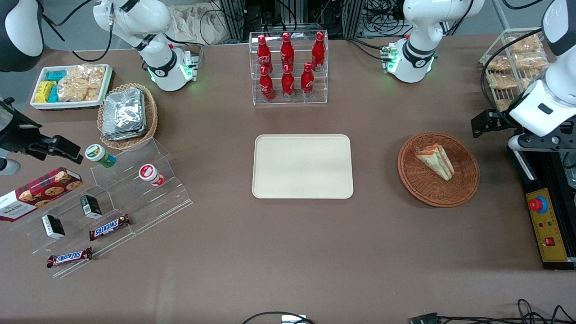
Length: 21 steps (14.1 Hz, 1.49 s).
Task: Place sandwich from basket to tray
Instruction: 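Move the left gripper over the sandwich in the wicker basket, then lower the open left gripper and close it on the wrapped sandwich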
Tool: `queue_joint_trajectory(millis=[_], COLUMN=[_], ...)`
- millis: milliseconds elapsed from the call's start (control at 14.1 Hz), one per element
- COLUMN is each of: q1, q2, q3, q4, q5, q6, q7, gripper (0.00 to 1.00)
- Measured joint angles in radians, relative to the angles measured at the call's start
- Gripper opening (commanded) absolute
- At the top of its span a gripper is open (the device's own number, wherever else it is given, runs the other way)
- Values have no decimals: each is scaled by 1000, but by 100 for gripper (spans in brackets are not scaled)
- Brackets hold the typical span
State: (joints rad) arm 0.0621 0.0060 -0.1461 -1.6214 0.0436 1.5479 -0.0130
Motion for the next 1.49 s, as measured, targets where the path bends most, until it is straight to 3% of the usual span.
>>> queue_joint_trajectory(millis=[638,1205,1488], q1=[1,8,31], q2=[16,-103,-119], q3=[26,83,88], q4=[-43,-521,-665], q5=[-15,-15,-15], q6=[-23,390,539], q7=[-29,-186,-304], gripper=[100,100,100])
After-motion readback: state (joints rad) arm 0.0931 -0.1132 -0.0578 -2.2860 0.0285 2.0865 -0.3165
